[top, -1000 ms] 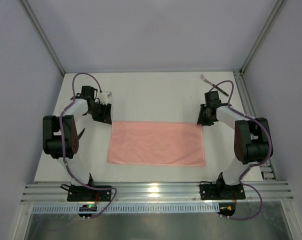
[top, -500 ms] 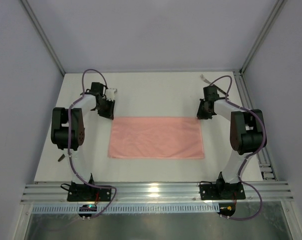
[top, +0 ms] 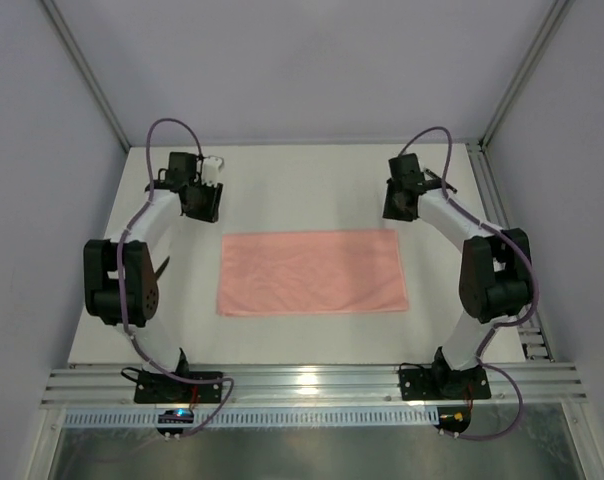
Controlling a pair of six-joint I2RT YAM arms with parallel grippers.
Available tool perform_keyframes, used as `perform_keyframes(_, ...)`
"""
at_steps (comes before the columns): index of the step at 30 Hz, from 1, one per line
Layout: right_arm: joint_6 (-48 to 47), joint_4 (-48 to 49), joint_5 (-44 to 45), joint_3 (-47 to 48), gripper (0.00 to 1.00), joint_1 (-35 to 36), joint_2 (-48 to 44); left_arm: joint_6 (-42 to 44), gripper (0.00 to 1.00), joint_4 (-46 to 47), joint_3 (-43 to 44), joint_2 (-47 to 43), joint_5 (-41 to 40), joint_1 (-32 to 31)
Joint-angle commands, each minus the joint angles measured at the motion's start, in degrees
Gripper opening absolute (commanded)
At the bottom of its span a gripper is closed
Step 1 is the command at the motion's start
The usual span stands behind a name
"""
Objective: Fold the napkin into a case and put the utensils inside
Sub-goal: Move the rectangle-folded napkin to the center of the board, then smooth out the rectangle-folded napkin at the center of the board.
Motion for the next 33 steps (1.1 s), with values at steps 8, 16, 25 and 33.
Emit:
perform_keyframes(8, 10.29, 18.88, -19.72, 6.98, 0.04, 21.08, 8.35, 0.54, 0.13, 2.99, -1.3, 2.69, 2.26, -8.62)
perform_keyframes(16, 18.29, 20.74, -20.96, 14.01, 0.04, 22.24, 19.7, 0.36, 0.14, 2.99, 2.56, 11.05, -0.29, -8.54)
perform_keyframes(25, 25.51, 18.97, -18.94, 11.31, 0.04, 17.94, 21.83, 0.63, 0.13, 2.81, 2.65, 14.13, -3.01, -8.54)
perform_keyframes(33, 26.48, 18.98, -15.43, 3.04, 0.04, 11.88, 15.85, 1.24, 0.13, 3.43, 2.22, 15.01, -3.9, -8.54)
